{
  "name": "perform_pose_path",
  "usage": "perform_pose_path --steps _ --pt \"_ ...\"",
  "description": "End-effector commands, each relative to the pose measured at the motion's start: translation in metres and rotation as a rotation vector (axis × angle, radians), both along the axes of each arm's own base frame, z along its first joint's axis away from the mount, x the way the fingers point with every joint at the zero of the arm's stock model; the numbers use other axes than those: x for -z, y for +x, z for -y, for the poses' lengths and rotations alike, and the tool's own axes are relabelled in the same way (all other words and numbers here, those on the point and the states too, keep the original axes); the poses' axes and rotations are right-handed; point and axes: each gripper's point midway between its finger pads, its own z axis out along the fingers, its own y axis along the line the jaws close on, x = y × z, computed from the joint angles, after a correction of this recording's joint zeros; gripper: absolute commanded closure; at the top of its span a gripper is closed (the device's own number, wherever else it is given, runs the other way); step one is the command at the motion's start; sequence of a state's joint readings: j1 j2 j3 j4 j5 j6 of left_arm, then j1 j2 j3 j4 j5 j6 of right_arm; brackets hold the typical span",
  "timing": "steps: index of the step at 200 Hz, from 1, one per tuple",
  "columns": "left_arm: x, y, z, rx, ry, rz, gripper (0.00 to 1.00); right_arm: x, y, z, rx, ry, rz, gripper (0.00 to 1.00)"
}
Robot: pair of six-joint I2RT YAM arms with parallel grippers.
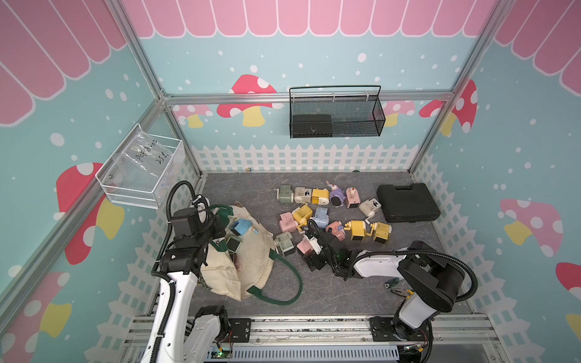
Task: Take out the pencil sharpeners from the tote bags
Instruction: Place the pencil sharpener at the center of the board.
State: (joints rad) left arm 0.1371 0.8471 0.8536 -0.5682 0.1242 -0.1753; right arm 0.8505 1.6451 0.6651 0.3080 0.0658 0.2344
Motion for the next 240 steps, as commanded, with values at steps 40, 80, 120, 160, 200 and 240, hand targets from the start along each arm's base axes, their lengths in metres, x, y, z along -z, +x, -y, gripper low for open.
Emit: perform_pose_path --steps 40,80,120,160,200,240 --pt "-0.011 0.001 -0.002 0.002 0.008 0.024 1.00 -0.040 -0.001 0.003 -0.004 0.090 0.088 0.01" --pt "-0.011 0.001 0.000 0.012 0.001 0.026 1.00 -0.092 -0.018 -0.003 -0.119 0.198 0.176 0.04" --pt "-0.016 0.006 0.009 0.052 -0.031 0.060 1.00 -0.158 -0.059 -0.024 -0.350 0.369 0.243 0.18" --pt "-0.026 0.012 0.018 0.107 -0.058 0.060 1.00 -0.166 -0.088 -0.078 -0.464 0.368 0.243 0.35" --pt "-0.035 0.017 0.028 0.151 -0.105 0.065 1.00 -0.141 -0.101 -0.151 -0.526 0.374 0.161 0.48" --pt "-0.031 0.020 0.032 0.173 -0.135 0.046 1.00 -0.103 -0.114 -0.232 -0.595 0.360 0.070 0.52"
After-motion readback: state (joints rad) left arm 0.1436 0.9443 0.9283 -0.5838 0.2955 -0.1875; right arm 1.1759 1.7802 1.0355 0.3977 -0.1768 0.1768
